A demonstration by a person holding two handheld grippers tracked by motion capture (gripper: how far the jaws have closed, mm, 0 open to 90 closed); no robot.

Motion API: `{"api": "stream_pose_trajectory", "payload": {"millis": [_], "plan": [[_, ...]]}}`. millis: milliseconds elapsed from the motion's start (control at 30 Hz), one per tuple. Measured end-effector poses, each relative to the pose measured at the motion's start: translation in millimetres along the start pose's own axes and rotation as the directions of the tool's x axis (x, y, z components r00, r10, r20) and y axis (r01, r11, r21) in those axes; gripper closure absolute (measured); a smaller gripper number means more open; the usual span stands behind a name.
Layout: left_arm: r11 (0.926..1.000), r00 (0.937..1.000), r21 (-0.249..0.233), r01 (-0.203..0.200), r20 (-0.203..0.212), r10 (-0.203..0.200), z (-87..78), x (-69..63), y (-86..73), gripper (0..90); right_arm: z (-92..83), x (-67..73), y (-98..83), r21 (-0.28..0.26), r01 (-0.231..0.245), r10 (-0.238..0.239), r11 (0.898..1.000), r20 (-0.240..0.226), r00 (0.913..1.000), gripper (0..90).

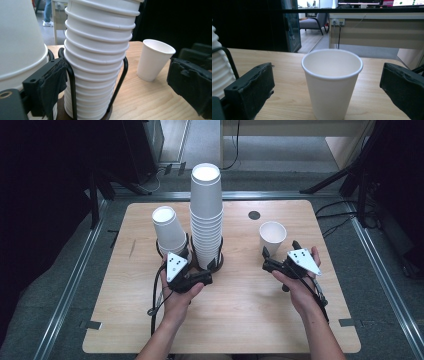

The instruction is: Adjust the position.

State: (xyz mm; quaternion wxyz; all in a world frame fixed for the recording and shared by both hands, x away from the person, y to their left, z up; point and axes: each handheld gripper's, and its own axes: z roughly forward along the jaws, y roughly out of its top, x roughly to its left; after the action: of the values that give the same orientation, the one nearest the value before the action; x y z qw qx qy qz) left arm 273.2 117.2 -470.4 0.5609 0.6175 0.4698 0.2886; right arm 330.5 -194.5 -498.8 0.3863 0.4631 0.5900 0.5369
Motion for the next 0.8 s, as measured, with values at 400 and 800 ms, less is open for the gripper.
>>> {"api": "stream_pose_trajectory", "payload": {"millis": [400,800], "plan": [[0.9987,0.9977,-0.023,-0.045,-0.052,0.044,20.1,4.3,10.5,1.8,-23.5,28.7,63.8,-0.072,-0.034,0.029,0.997,-0.073,0.9969,0.0],[0.9974,0.9976,-0.038,-0.061,-0.035,0.059,31.6,1.1,16.6,1.8,-28.8,70.3,110.7,-0.118,-0.047,0.025,0.992,-0.178,0.9837,0.0]]}}
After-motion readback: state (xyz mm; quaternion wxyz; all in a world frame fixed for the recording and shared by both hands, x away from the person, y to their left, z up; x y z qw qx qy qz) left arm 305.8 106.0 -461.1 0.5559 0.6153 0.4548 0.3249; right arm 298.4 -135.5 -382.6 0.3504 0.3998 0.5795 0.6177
